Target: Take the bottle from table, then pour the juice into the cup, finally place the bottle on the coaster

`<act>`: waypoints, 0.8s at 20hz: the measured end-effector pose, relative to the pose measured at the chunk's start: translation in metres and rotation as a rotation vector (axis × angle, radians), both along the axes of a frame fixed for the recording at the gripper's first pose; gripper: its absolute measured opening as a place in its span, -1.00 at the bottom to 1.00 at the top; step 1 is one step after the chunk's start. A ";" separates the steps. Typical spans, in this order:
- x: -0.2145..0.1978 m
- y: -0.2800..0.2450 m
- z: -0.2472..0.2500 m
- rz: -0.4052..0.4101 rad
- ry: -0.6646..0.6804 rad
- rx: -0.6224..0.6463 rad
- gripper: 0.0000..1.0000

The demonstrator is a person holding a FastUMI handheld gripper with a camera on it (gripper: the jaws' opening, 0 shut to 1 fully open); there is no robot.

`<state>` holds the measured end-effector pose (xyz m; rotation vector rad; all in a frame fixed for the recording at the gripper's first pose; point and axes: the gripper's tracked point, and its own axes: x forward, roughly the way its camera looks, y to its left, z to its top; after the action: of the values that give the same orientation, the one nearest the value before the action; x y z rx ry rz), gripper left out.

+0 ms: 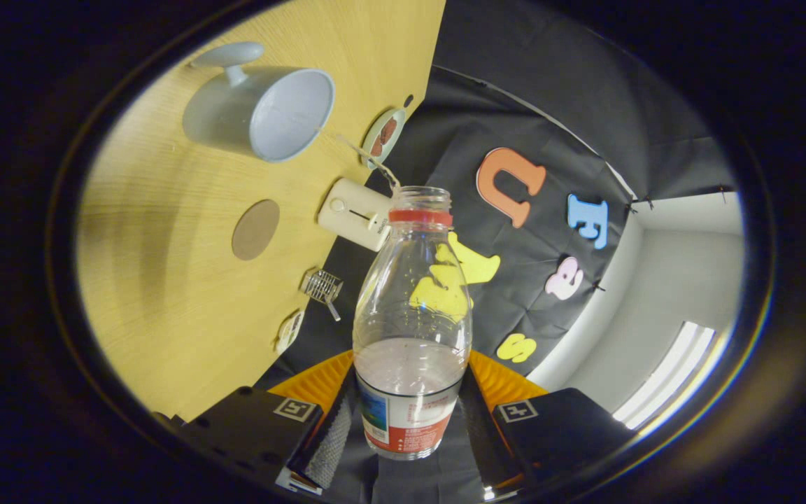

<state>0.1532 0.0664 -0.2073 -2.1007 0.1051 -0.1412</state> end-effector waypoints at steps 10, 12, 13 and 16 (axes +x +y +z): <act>-0.001 0.012 0.007 0.010 -0.010 -0.075 0.58; 0.000 0.014 0.010 0.010 -0.015 -0.093 0.58; 0.000 0.016 0.012 0.013 -0.018 -0.097 0.59; -0.004 0.027 0.016 0.044 -0.032 -0.104 0.58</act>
<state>0.1495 0.0933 -0.1916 -2.2015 0.0329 -0.1562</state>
